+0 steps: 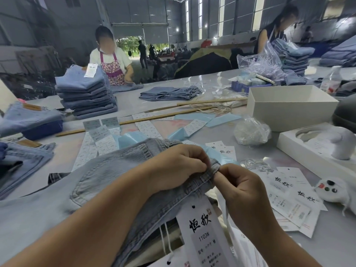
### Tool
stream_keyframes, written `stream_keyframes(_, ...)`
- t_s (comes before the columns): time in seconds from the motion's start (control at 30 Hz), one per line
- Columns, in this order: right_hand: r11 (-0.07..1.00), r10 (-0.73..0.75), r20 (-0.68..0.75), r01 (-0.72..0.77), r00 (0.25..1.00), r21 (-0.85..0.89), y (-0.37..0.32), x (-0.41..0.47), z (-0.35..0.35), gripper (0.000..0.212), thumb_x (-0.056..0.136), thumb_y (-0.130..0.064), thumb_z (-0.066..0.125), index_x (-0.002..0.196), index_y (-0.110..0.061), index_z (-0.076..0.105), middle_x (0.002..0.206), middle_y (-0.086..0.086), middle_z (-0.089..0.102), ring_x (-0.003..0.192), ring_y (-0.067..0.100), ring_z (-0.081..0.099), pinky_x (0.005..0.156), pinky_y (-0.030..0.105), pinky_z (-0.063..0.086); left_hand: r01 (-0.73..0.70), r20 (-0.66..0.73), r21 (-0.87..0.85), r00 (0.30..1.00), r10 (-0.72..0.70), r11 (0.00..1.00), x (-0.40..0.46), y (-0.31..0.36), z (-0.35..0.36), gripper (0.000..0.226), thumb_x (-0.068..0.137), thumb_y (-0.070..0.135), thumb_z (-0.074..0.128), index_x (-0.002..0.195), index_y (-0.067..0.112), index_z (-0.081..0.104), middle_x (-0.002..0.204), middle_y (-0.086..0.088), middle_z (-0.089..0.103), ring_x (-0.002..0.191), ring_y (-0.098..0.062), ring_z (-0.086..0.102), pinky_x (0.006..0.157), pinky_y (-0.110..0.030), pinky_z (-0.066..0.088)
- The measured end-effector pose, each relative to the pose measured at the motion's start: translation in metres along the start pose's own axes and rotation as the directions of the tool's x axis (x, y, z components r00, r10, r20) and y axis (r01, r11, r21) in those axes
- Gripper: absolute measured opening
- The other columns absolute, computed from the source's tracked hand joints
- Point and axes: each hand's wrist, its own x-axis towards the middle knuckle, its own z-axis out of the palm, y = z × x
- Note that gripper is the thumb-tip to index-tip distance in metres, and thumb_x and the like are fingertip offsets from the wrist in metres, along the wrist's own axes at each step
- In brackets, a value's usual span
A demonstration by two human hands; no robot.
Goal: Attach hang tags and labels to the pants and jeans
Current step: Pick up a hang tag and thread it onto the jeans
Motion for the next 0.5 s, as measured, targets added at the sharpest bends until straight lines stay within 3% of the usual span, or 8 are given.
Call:
stream_keyframes(0.1,0.998,-0.041,-0.006,0.041,0.999,0.057,-0.001,-0.002,0.002,0.022,0.088,-0.022,0.069,0.066,-0.016,0.069,0.057,0.015,0.055,0.054,0.026,0.044,0.049,0.025,0.036,-0.002,-0.027,-0.003,1.000,0.001,1.000,0.002,-0.003,0.000,0.023,0.093,0.007,0.053,0.087,0.023,0.068,0.066,0.003,0.053,0.065,-0.020,0.047,0.067,-0.038,0.037)
stream_keyframes(0.17,0.995,-0.054,-0.001,0.054,0.999,0.082,-0.002,-0.002,0.003,0.021,0.085,-0.032,0.066,0.071,-0.018,0.073,0.060,0.015,0.060,0.058,0.030,0.049,0.050,0.028,0.039,-0.011,-0.038,0.023,0.999,0.012,1.000,0.003,-0.006,0.001,0.023,0.094,0.011,0.054,0.090,0.029,0.068,0.060,0.009,0.050,0.060,-0.016,0.046,0.063,-0.034,0.037)
stream_keyframes(0.3,0.992,-0.063,0.001,0.063,0.998,0.107,-0.004,-0.001,0.004,0.018,0.082,-0.036,0.063,0.077,-0.024,0.076,0.064,0.003,0.067,0.064,0.026,0.057,0.055,0.026,0.045,-0.038,-0.057,0.097,0.997,0.044,0.995,0.004,-0.009,0.001,0.016,0.093,0.024,0.060,0.094,0.037,0.070,0.052,0.019,0.051,0.047,0.001,0.044,0.050,-0.015,0.037)
stream_keyframes(0.4,0.991,-0.075,0.017,0.073,0.997,0.112,-0.002,-0.002,0.004,0.015,0.084,-0.033,0.064,0.078,-0.025,0.076,0.064,0.008,0.066,0.064,0.032,0.055,0.054,0.032,0.046,-0.059,-0.054,0.083,0.997,0.064,0.995,0.005,-0.011,-0.001,0.019,0.093,0.026,0.062,0.105,0.038,0.070,0.052,0.020,0.050,0.046,0.002,0.044,0.048,-0.012,0.035)
stream_keyframes(0.5,0.988,-0.086,0.018,0.083,0.996,0.129,-0.003,-0.003,0.003,0.013,0.083,-0.033,0.064,0.081,-0.028,0.076,0.066,0.005,0.068,0.065,0.028,0.057,0.056,0.029,0.047,-0.079,-0.046,0.095,0.995,0.083,0.992,0.005,-0.012,-0.001,0.019,0.093,0.026,0.063,0.104,0.039,0.072,0.052,0.019,0.049,0.046,0.000,0.042,0.047,-0.014,0.034)
